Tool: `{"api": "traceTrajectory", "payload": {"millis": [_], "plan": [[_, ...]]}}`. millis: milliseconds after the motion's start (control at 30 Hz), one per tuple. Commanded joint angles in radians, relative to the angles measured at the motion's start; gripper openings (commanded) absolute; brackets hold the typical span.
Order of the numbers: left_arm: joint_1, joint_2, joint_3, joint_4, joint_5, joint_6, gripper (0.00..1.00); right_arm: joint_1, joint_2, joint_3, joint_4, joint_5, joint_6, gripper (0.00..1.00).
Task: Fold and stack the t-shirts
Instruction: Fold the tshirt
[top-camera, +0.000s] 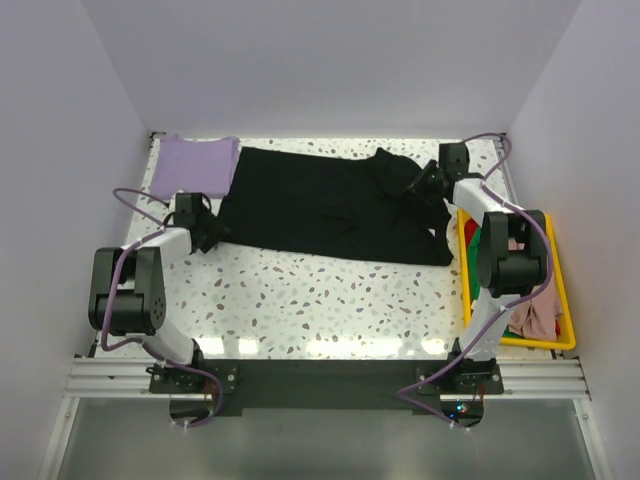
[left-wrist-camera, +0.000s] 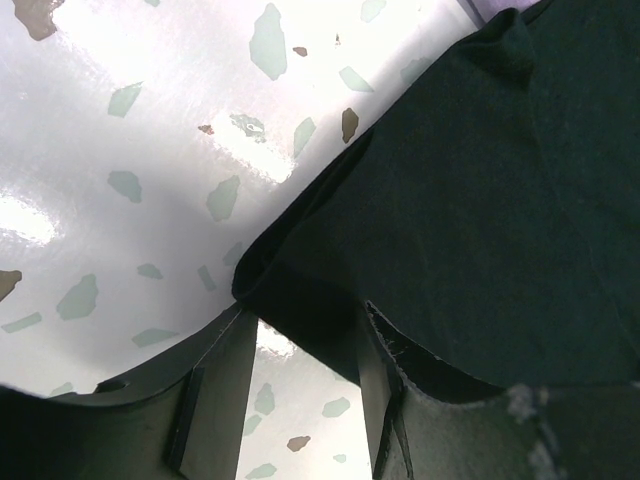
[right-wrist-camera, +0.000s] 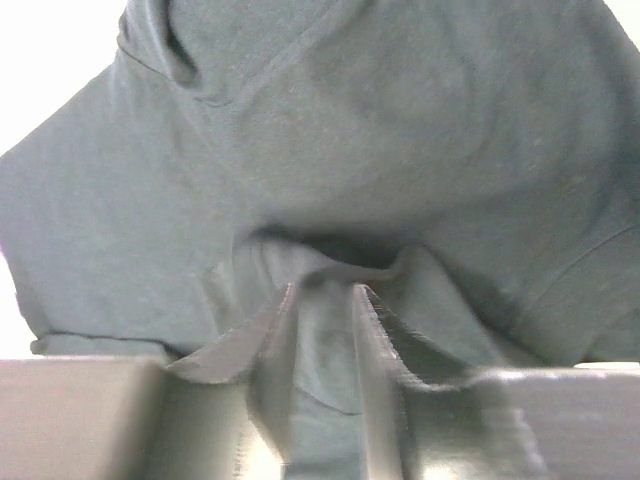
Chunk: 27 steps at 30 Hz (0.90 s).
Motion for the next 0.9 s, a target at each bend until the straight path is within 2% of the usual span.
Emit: {"api": "traceTrajectory", "payload": {"millis": [0,200,467,600,867], "plan": [[-0.004,-0.03,-0.02,0.013,0.003,0.012,0.49,-0.004,-0.072,0.006,0.02,0.056,-0.09,0.35],[-0.004,-0.027,-0.017,0.019,0.01,0.011,0.5,0.014,-0.109,0.006,-0.01,0.14,-0.194,0.45],[-0.004,-0.041,-0.014,0.019,-0.004,0.011,0.5,0.078,-0.163,-0.08,-0.109,0.266,-0.213,0.44],[-0.004,-0.035,-0.003,0.01,0.0,0.011,0.5,0.092,-0.141,-0.092,-0.17,0.36,-0.231,0.44],[-0.004,-0.017,0.01,0.002,0.014,0.007,0.5,0.092,-0.078,-0.066,-0.202,0.453,-0.266,0.44]]}}
